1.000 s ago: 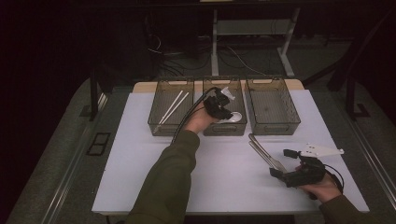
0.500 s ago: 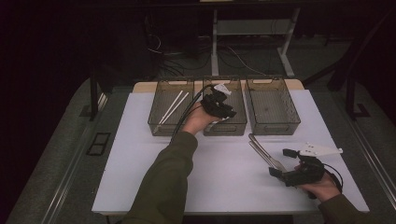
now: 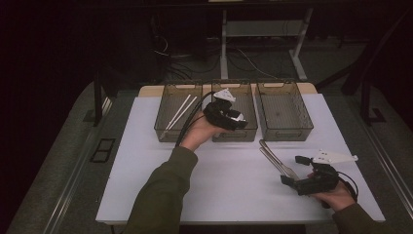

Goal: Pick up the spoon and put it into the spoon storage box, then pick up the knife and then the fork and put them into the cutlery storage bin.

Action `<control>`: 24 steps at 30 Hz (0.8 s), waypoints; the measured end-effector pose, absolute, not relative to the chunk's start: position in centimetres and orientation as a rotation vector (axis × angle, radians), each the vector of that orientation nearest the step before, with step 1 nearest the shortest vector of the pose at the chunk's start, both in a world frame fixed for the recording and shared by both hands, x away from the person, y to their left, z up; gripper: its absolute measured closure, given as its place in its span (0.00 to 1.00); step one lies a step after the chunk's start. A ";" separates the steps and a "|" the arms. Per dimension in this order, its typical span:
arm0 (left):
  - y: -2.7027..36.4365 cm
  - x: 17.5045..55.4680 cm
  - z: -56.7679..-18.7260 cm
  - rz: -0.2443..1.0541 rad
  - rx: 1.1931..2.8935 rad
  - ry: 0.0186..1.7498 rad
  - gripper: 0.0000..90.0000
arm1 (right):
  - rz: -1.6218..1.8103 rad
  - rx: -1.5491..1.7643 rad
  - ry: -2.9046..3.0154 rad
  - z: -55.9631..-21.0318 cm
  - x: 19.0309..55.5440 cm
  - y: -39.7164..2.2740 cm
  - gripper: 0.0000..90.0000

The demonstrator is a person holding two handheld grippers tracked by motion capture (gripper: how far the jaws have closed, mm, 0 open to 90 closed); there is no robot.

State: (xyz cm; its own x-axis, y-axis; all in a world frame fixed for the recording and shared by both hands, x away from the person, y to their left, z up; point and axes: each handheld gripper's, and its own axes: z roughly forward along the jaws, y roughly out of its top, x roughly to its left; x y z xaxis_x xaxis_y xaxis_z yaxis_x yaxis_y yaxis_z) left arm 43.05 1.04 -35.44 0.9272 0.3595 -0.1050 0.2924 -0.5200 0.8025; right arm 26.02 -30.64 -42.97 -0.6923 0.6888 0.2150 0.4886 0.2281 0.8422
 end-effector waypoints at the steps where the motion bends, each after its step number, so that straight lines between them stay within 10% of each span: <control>1: 1.1 42.9 -35.4 0.095 2.149 0.461 0.46 | 1.453 1.120 2.295 -43.0 26.0 -30.6 0.00; 24: 6.5 36.6 -37.5 0.147 2.061 0.525 0.15 | 1.450 1.120 2.296 -43.1 26.1 -30.7 0.00</control>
